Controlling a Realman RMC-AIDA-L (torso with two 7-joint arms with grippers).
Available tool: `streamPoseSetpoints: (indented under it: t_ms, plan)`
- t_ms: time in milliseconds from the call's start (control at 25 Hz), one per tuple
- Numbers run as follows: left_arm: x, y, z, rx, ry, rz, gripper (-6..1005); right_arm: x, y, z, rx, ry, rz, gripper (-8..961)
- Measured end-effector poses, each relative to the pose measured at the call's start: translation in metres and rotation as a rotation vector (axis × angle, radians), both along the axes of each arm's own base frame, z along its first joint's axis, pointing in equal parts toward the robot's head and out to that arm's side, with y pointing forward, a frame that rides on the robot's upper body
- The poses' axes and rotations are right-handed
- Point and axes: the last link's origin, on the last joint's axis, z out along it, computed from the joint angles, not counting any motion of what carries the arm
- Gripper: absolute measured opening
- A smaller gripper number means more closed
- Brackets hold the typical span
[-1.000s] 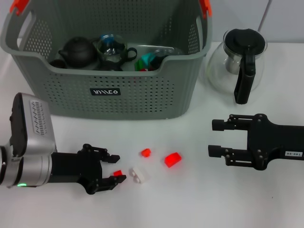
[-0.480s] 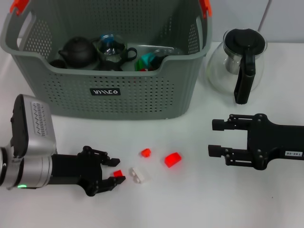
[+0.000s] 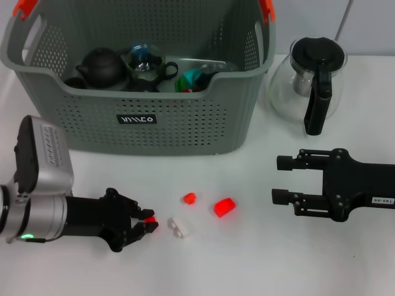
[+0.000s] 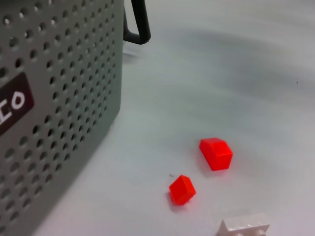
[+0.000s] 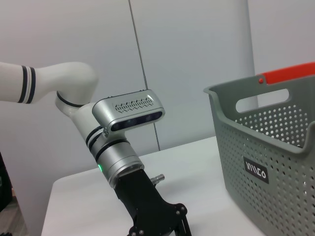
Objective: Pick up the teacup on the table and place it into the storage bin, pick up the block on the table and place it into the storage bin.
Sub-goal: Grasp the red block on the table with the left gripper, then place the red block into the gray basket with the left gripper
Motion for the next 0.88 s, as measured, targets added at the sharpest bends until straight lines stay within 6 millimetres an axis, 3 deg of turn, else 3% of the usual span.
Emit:
streamPoseSetpoints:
  t_ms: [280,360,520,680,880]
  plan:
    - [0.017,0.001,0.025,-0.002,-0.087,-0.003,180,0.001,-0.001,0.001,0.000,0.003,-0.002,687]
    - [0.030,0.002,0.042,-0.001,-0.169,-0.033,180,0.001,-0.001,0.001,0.000,0.003,-0.002,687]
    - [0.071,0.014,0.095,0.067,-0.385,-0.113,179,0.001,-0.001,0.001,0.000,0.004,-0.001,687]
    - [0.120,0.043,0.135,0.191,-0.433,-0.146,179,0.000,-0.001,0.000,-0.003,0.006,0.002,687]
    - [0.160,0.102,0.141,0.355,-0.342,-0.047,180,-0.002,0.000,0.000,-0.003,0.008,0.006,686]
